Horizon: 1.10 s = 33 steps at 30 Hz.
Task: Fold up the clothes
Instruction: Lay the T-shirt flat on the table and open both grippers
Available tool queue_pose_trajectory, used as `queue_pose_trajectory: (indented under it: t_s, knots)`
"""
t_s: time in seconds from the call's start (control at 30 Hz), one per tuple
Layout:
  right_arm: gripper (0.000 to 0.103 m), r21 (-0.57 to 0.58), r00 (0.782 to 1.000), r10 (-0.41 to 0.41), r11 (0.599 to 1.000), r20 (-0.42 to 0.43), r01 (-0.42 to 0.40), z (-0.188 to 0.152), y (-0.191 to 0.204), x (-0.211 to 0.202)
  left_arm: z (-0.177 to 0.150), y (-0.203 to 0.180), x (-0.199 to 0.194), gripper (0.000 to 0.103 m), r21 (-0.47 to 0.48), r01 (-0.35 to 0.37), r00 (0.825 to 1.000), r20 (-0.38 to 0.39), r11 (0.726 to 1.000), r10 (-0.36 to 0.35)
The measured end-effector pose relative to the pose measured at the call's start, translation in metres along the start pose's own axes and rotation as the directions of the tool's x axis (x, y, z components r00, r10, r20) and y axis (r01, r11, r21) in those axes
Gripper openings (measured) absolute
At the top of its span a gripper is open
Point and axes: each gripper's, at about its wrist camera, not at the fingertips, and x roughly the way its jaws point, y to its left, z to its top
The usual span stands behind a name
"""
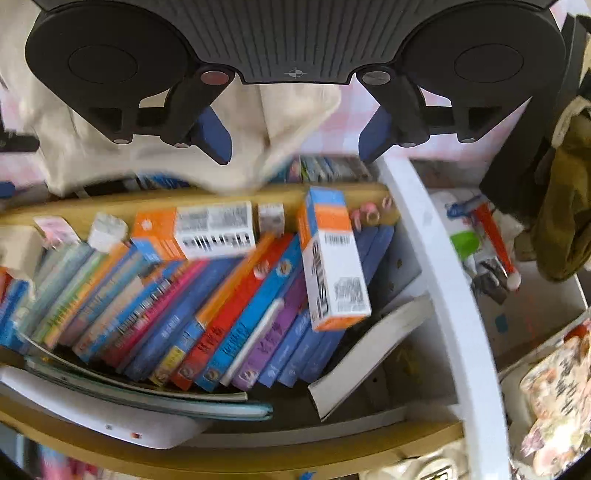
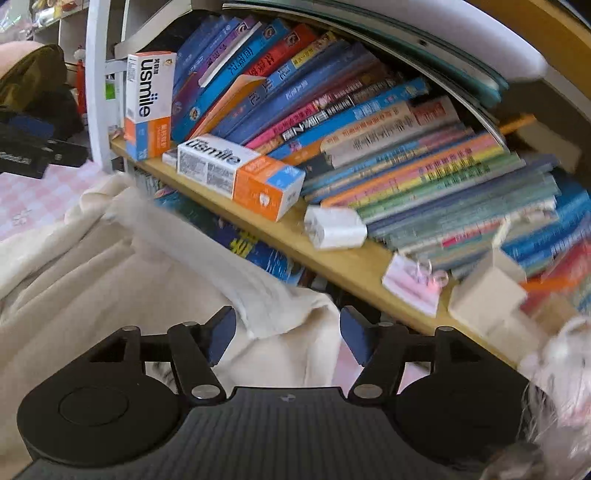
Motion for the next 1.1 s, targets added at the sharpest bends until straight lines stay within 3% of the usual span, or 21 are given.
queue_pose_trajectory:
  t_s: [0.17, 0.37, 0.63, 1.0, 1.1]
  knots:
    - [0.062, 0.074, 0.999, 0.033, 0.997, 0.002, -0.033, -0.045, -0.009, -0.044, -0.052, 0.005, -0.05, 0.081, 0.023, 0.003, 1.0, -0.025, 1.0, -0.002]
    - [0.062, 0.154, 0.999, 0.039, 0.987, -0.037, -0.033, -0.111, -0.007, -0.094, -0.118, -0.019, -0.103, 0.082, 0.034, -0.024, 0.99, -0.137, 0.999, 0.028]
    - [0.062, 0.296, 0.997, 0.047, 0.955, -0.065, -0.026, -0.174, 0.001, -0.136, -0.161, -0.062, -0.149, 0.082, 0.005, -0.066, 0.981, -0.183, 0.998, 0.066]
    - [0.061, 0.377, 0.993, 0.101, 0.923, -0.061, -0.07, -0.197, -0.013, -0.148, -0.185, -0.101, -0.174, 0.082, 0.021, -0.096, 0.973, -0.211, 0.995, 0.098]
    - [0.06, 0.345, 0.99, 0.135, 0.931, -0.03, -0.116, -0.192, -0.006, -0.151, -0.188, -0.103, -0.176, 0.082, 0.022, -0.101, 0.97, -0.222, 0.995, 0.103]
